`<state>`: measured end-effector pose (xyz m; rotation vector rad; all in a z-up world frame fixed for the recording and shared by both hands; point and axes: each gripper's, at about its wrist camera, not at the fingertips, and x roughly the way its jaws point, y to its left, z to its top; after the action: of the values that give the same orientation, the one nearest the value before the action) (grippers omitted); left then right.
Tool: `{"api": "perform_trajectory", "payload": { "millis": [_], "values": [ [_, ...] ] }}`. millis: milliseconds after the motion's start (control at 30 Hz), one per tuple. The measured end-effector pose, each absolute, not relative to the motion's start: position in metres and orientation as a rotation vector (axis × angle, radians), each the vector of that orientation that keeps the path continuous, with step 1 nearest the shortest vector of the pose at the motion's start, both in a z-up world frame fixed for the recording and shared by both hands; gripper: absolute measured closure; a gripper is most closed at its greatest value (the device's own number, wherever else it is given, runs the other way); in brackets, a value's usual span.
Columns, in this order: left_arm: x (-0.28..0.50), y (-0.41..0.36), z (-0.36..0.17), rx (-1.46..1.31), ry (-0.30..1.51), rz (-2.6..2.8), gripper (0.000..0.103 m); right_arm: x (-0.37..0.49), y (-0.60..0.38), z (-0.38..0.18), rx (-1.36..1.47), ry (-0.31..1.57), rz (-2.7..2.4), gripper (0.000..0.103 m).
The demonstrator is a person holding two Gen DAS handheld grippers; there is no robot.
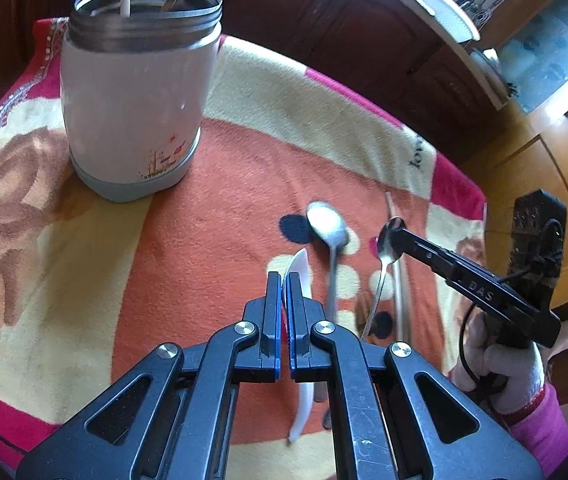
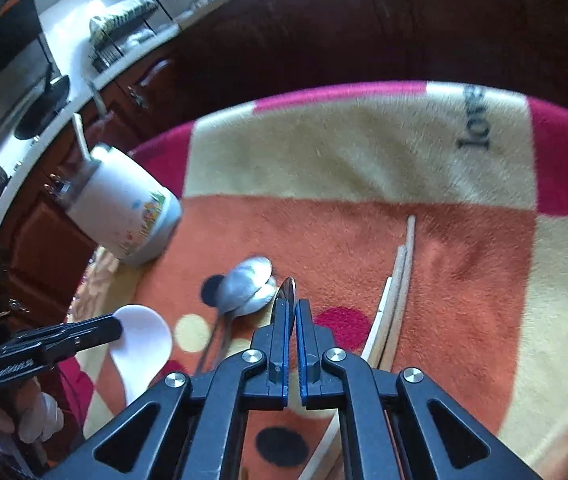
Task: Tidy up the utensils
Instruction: 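Carry the white spoon with left gripper while right gripper carries the metal spoon to the jar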
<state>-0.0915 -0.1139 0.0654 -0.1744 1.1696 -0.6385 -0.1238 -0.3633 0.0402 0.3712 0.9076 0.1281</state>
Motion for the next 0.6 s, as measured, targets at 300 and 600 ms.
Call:
{"api": "perform_trajectory", "payload": {
  "millis": [300, 600],
  "values": [
    [-0.108, -0.103, 0.105, -0.185, 1.082, -0.664, 0.102, -0.157, -0.349, 0.097, 0.305, 0.786, 0.12, 0.101],
    [-0.112, -0.085, 0.154, -0.18, 0.971, -0.645, 0.102, -0.158, -0.333, 0.141, 0.241, 0.715, 0.122, 0.101]
  ]
}}
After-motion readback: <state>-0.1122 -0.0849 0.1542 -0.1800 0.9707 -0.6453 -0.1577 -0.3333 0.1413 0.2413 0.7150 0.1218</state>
